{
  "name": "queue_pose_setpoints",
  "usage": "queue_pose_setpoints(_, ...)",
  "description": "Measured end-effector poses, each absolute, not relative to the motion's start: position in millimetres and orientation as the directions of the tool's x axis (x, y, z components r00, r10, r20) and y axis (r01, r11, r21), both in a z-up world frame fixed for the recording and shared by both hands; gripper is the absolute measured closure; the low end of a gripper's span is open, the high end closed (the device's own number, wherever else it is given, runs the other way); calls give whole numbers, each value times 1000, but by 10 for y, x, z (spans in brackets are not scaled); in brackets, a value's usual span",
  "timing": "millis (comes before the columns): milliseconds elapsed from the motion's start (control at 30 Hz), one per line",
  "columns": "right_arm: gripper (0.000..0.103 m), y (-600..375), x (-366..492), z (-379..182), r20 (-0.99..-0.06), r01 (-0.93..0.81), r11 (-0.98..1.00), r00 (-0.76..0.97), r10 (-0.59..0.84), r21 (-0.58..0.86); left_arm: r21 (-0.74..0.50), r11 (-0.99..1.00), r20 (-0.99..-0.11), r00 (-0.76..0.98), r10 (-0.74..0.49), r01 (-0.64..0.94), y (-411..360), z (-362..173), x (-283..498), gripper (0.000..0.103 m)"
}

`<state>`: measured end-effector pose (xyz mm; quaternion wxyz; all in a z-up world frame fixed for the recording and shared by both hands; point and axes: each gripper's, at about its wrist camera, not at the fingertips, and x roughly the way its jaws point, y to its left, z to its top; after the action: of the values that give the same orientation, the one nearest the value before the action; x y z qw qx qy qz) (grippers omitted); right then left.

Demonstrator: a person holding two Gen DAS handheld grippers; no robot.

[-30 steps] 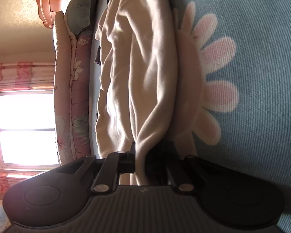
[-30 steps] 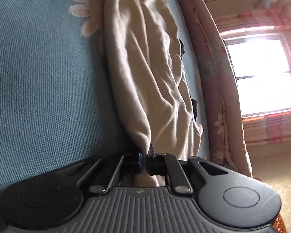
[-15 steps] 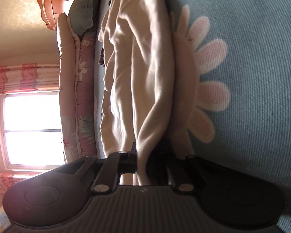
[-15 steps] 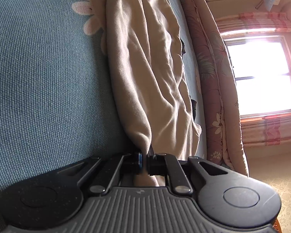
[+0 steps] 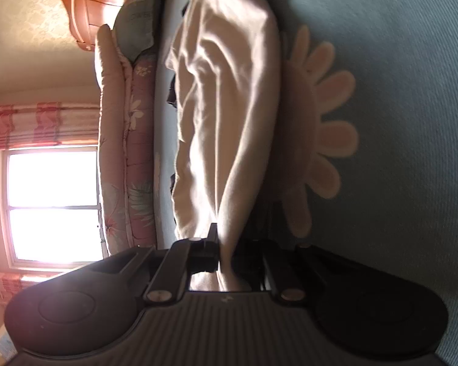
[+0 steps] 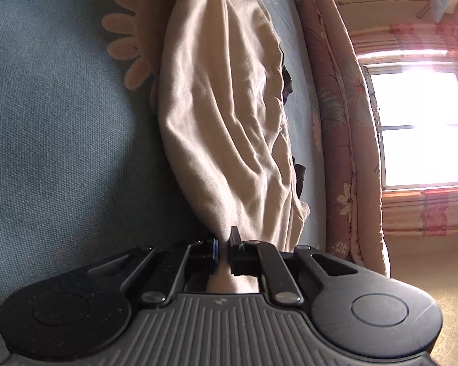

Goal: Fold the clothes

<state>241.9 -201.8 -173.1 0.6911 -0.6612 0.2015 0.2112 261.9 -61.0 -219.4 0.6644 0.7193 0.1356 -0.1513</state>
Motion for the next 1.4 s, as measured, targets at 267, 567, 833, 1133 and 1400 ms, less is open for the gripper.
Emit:
queue_pose_setpoints(267,89,-2112,2540,-2020,-513,-509,-102,858,12,-855,903,-135,-413,911,-9,408,-594,-2354,2628,103)
queue_pose_setpoints(567,80,-2207,2595,-1965,-494,-493,-29,868,55,-870,904,-134,-411,912,-10,406,-603,-2379,2653,103)
queue_pose_setpoints(833,92,-2167,2609,-1942,-545,-544,-36,838,20,-838,907,-118,-409,912,-22,404,-560,-2340,2633,102)
queue_pose_setpoints(1133,92,-2129,2455,-1675,-612,-612,-14,789,55,-791,915,-105,-394,918,-40,389,-537,-2235,2597,101)
queue_pose_setpoints(1400,72,-2168,2586,-1852,-524,-517,-104,850,53,-850,921,-165,-363,931,-41,352,-556,-2392,2618,97)
